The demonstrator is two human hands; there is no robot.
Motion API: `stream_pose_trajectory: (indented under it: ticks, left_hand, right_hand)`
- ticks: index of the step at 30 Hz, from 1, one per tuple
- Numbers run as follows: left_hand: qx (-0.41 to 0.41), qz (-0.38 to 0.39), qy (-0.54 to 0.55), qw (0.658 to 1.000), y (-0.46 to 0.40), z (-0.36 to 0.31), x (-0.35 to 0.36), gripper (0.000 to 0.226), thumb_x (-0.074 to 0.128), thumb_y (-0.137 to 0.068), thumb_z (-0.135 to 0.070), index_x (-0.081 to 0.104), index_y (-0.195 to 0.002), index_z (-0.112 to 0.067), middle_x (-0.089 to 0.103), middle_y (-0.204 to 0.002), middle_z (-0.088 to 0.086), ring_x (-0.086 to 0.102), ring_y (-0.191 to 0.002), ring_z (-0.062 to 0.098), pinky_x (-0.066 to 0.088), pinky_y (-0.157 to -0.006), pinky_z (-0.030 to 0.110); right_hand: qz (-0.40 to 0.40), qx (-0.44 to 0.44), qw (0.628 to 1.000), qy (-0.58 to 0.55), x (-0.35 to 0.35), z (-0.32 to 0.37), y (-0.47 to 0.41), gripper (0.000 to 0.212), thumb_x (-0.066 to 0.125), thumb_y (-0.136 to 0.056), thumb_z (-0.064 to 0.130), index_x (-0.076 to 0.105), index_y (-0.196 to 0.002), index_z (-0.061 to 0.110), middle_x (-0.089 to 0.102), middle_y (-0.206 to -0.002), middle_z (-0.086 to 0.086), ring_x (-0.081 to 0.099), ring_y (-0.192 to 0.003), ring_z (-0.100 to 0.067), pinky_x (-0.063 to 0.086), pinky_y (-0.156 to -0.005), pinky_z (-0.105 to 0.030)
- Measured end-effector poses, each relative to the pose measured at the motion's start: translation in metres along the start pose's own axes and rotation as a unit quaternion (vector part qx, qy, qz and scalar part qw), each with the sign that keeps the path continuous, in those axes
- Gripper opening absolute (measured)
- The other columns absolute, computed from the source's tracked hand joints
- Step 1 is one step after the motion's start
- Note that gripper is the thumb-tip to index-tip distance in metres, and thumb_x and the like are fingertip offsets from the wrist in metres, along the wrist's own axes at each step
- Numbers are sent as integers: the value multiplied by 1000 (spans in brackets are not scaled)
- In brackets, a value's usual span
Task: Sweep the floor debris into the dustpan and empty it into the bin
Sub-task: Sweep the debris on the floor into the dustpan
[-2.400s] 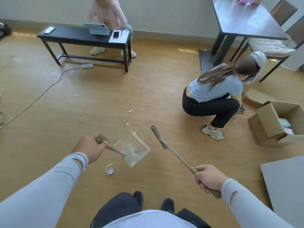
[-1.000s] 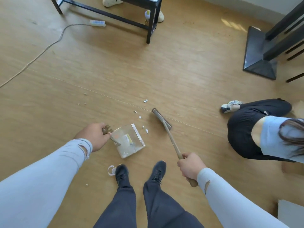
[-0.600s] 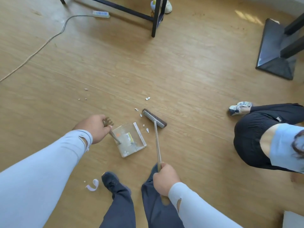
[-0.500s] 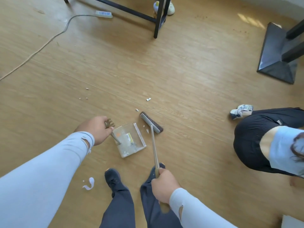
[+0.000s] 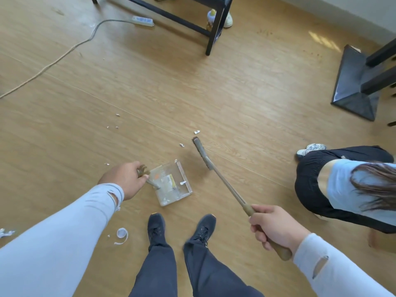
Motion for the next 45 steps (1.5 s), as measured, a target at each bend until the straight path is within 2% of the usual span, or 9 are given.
stream_pose_trajectory:
  ticks: [10,15,22,26,29,32,35,39,45]
  left_hand:
    - [-8,-19,100,995,13,53,-25,52,56,-99,-44,52,-145,-19,65,-137,1,63,-120,27,51,-96,37]
    - [7,-38,96,995,-1,63,-49,31,59,-98,-41,63,-122,-21,70,-120,2,63,-98,27,51,-84,34]
    - [-24,-43,87,995,-26,82,-64,30,62,-97,-40,65,-121,-21,70,-115,4,58,-92,25,44,-78,31]
    - [-34,-24,72,997,-40,82,-50,27,60,-98,-40,63,-119,-23,69,-111,1,60,-93,25,46,-77,32]
    - [-40,-23,65,997,-46,90,-43,30,58,-99,-40,60,-124,-24,71,-114,1,60,-92,27,50,-79,33]
    - [-48,-27,68,996,-49,100,-44,32,56,-99,-42,59,-125,-24,69,-107,-1,60,-90,26,48,-75,33]
    - [-34,-23,68,997,-55,94,-41,29,55,-99,-42,60,-120,-22,71,-111,-1,57,-87,24,44,-73,32]
    - [-24,-32,71,997,-58,92,-43,20,55,-98,-41,60,-109,-24,71,-110,-1,62,-91,27,48,-75,32]
    - [-17,-39,78,996,-54,98,-39,14,55,-97,-39,60,-102,-27,72,-100,-2,59,-83,26,49,-74,32]
  right_hand:
    - [-67,-29,997,37,30,31,22,50,54,-93,3,52,-141,16,60,-70,-10,48,-46,-13,42,-44,-25]
    - [-95,-40,989,103,46,66,-9,25,50,-89,4,65,-106,16,56,-72,-11,46,-54,-22,39,-46,-26]
    - [-127,-47,971,197,44,138,-99,34,43,-88,8,62,-115,16,57,-73,-12,47,-57,-26,39,-46,-25]
    - [-121,-27,951,284,58,148,-128,31,40,-91,6,60,-114,15,53,-77,-11,41,-56,-24,37,-42,-22]
    - [-102,-36,921,374,79,131,-131,18,48,-89,8,61,-102,10,59,-86,-12,52,-66,-29,54,-56,-34]
    - [-44,-33,904,424,104,99,-109,21,47,-90,9,61,-105,11,58,-79,-7,51,-63,-26,46,-58,-31]
    - [12,-14,912,410,111,77,-76,24,45,-90,12,61,-107,18,49,-65,-2,43,-53,-23,38,-52,-27]
    - [45,27,973,226,81,82,-35,30,52,-90,5,67,-112,21,50,-61,-10,39,-44,-20,35,-44,-26]
    - [-18,-7,971,238,77,86,-27,40,53,-90,7,57,-125,26,55,-61,-7,44,-43,-18,39,-43,-25]
Point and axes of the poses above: each hand's wrist, its own y-axis away from the middle knuckle, its own x-axis out of the palm, z = x × y, the point moved 8 cm from there along -y, towards the middle knuckle
